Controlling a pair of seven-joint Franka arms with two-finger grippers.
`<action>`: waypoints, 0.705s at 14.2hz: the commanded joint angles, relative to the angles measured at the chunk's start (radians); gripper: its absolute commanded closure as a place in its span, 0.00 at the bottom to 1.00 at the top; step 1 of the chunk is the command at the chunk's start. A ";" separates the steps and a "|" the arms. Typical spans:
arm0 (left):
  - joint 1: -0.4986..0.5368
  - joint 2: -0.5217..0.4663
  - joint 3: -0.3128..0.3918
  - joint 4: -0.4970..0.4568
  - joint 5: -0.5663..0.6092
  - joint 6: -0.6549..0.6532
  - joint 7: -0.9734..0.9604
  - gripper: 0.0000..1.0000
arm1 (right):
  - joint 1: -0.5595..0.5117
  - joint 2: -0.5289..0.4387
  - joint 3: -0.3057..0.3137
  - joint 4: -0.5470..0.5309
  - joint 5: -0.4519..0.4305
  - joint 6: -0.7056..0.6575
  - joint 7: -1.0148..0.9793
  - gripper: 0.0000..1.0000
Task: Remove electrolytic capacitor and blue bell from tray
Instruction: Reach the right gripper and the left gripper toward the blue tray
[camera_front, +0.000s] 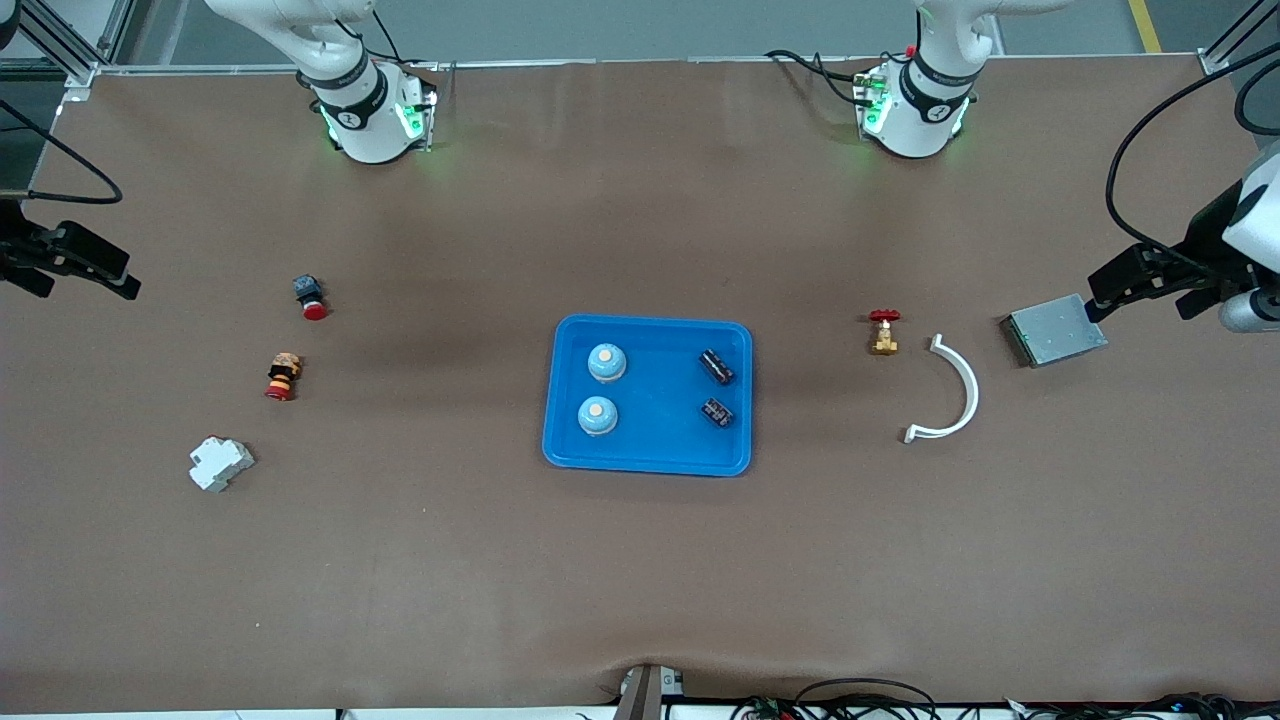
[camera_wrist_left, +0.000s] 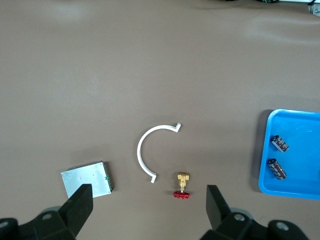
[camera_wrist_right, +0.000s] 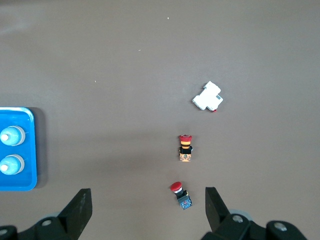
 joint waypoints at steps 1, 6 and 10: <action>0.012 0.005 -0.003 0.010 0.013 -0.016 0.014 0.00 | -0.017 -0.031 0.011 -0.029 -0.007 0.010 0.004 0.00; 0.020 0.033 -0.005 0.012 0.010 -0.016 0.005 0.00 | -0.017 -0.030 0.011 -0.030 -0.007 0.011 0.005 0.00; 0.006 0.088 -0.008 0.015 0.007 -0.016 -0.005 0.00 | -0.012 -0.028 0.013 -0.038 -0.007 0.019 0.032 0.00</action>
